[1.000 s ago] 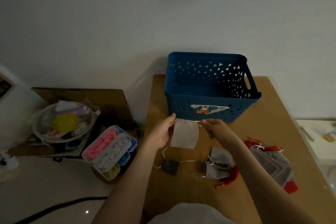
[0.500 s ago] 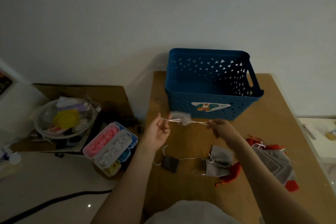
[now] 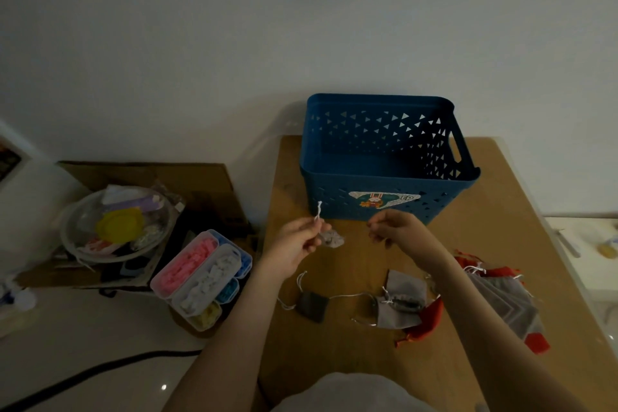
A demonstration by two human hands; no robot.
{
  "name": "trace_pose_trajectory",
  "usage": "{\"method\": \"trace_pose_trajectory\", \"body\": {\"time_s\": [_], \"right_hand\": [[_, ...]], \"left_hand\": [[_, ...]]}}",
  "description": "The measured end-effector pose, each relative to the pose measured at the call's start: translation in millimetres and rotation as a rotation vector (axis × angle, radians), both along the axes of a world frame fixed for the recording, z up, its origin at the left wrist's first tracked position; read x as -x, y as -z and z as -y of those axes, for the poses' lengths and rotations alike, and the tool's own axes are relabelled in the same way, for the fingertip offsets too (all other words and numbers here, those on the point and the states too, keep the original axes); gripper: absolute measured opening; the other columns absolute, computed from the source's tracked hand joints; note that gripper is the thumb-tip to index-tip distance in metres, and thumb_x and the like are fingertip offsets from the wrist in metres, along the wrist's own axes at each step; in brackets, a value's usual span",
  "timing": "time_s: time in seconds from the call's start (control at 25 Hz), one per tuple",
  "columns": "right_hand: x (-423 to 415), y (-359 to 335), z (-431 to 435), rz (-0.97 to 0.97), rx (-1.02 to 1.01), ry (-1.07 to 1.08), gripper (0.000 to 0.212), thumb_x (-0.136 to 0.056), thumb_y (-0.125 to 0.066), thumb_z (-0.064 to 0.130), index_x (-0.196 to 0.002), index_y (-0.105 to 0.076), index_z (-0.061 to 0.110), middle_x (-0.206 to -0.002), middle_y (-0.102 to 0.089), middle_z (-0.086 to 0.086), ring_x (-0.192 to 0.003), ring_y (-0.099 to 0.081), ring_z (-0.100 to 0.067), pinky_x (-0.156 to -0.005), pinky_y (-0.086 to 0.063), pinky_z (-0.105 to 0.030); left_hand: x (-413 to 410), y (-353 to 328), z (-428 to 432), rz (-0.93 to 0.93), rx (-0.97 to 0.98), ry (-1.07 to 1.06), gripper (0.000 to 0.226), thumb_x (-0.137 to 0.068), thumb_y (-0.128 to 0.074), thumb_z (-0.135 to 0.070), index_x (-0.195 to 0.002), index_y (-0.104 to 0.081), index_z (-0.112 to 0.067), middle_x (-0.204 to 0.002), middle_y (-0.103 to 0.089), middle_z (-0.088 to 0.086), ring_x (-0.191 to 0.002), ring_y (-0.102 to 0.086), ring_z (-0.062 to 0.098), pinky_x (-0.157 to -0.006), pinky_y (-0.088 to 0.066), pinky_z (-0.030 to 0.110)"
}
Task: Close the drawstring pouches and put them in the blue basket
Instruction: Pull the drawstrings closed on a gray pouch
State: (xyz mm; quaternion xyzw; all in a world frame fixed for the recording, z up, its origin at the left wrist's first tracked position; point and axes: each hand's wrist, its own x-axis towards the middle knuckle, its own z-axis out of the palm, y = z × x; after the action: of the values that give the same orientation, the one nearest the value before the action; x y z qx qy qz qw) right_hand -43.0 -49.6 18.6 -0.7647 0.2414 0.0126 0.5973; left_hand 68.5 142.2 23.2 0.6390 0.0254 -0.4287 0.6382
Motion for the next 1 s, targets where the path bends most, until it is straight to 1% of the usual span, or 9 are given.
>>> {"method": "trace_pose_trajectory", "body": {"time_s": [0.2, 0.28, 0.4, 0.52, 0.64, 0.76, 0.88, 0.96, 1.0], "right_hand": [[-25, -40, -18, 0.084, 0.167, -0.287, 0.008, -0.091, -0.059, 0.007, -0.089, -0.060, 0.015, -0.073, -0.064, 0.003, -0.063, -0.058, -0.005, -0.060, -0.045, -0.016], [-34, -52, -24, 0.111, 0.193, -0.315, 0.006, -0.090, -0.061, 0.008, -0.089, -0.058, 0.013, -0.074, -0.065, 0.002, -0.065, -0.059, -0.005, -0.064, -0.047, -0.017], [-43, -57, -26, 0.118, 0.299, -0.293, 0.010, -0.090, -0.062, 0.011, -0.084, -0.055, 0.016, -0.074, -0.062, 0.005, -0.068, -0.058, -0.006, -0.070, -0.048, -0.022], [-44, -53, -25, 0.127, 0.341, -0.283, 0.015, -0.090, -0.062, 0.011, -0.079, -0.054, 0.019, -0.075, -0.058, 0.008, -0.069, -0.053, -0.001, -0.069, -0.042, -0.017], [-42, -48, -22, 0.148, 0.315, -0.238, 0.009, -0.090, -0.062, 0.011, -0.083, -0.056, 0.014, -0.078, -0.057, 0.004, -0.071, -0.052, -0.005, -0.070, -0.041, -0.018], [-40, -43, -22, 0.164, 0.226, -0.182, 0.007, -0.091, -0.062, 0.015, -0.093, -0.057, 0.011, -0.080, -0.059, 0.005, -0.072, -0.054, -0.002, -0.068, -0.042, -0.014], [-35, -31, -24, 0.073, 0.145, -0.218, 0.013, -0.092, -0.061, 0.022, -0.103, -0.056, 0.016, -0.086, -0.065, 0.001, -0.076, -0.060, -0.006, -0.070, -0.048, -0.022], [-31, -23, -27, 0.055, 0.185, -0.204, 0.002, -0.094, -0.058, 0.017, -0.092, -0.059, 0.016, -0.081, -0.065, -0.001, -0.070, -0.060, -0.009, -0.064, -0.048, -0.023], [-30, -22, -28, 0.069, 0.213, -0.169, 0.009, -0.095, -0.056, 0.014, -0.087, -0.060, 0.016, -0.078, -0.065, -0.002, -0.067, -0.060, -0.009, -0.060, -0.047, -0.020]], "left_hand": [[8, -16, 20, 0.373, -0.172, 0.282, 0.016, -0.097, -0.050, -0.021, -0.097, -0.064, -0.014, -0.074, -0.059, -0.001, -0.055, -0.049, 0.006, -0.051, -0.041, 0.017], [13, -23, 26, 0.400, -0.150, 0.397, 0.018, -0.098, -0.047, -0.018, -0.090, -0.064, -0.017, -0.067, -0.054, -0.001, -0.056, -0.048, 0.007, -0.053, -0.041, 0.018], [15, -30, 27, 0.333, -0.071, 0.502, 0.020, -0.094, -0.046, -0.003, -0.085, -0.062, -0.012, -0.071, -0.053, 0.003, -0.065, -0.050, 0.011, -0.063, -0.044, 0.022], [14, -32, 24, 0.325, -0.037, 0.536, 0.022, -0.098, -0.045, -0.013, -0.090, -0.066, -0.013, -0.079, -0.056, 0.007, -0.069, -0.051, 0.010, -0.070, -0.044, 0.024], [12, -32, 23, 0.513, -0.172, 0.582, 0.032, -0.102, -0.039, -0.027, -0.095, -0.068, -0.016, -0.072, -0.050, -0.001, -0.069, -0.050, 0.009, -0.070, -0.044, 0.022], [11, -30, 23, 0.628, -0.243, 0.562, 0.033, -0.102, -0.038, -0.033, -0.088, -0.066, -0.022, -0.067, -0.047, -0.003, -0.065, -0.047, 0.012, -0.066, -0.040, 0.029], [10, -29, 26, 0.641, -0.298, 0.448, 0.035, -0.102, -0.036, -0.035, -0.091, -0.064, -0.017, -0.067, -0.048, -0.002, -0.062, -0.046, 0.011, -0.060, -0.036, 0.027], [9, -28, 27, 0.608, -0.306, 0.399, 0.037, -0.102, -0.036, -0.036, -0.094, -0.063, -0.012, -0.068, -0.049, -0.001, -0.063, -0.047, 0.011, -0.061, -0.037, 0.027], [9, -27, 26, 0.560, -0.288, 0.379, 0.038, -0.102, -0.036, -0.036, -0.094, -0.063, -0.011, -0.067, -0.049, -0.002, -0.062, -0.047, 0.010, -0.061, -0.037, 0.026]]}}
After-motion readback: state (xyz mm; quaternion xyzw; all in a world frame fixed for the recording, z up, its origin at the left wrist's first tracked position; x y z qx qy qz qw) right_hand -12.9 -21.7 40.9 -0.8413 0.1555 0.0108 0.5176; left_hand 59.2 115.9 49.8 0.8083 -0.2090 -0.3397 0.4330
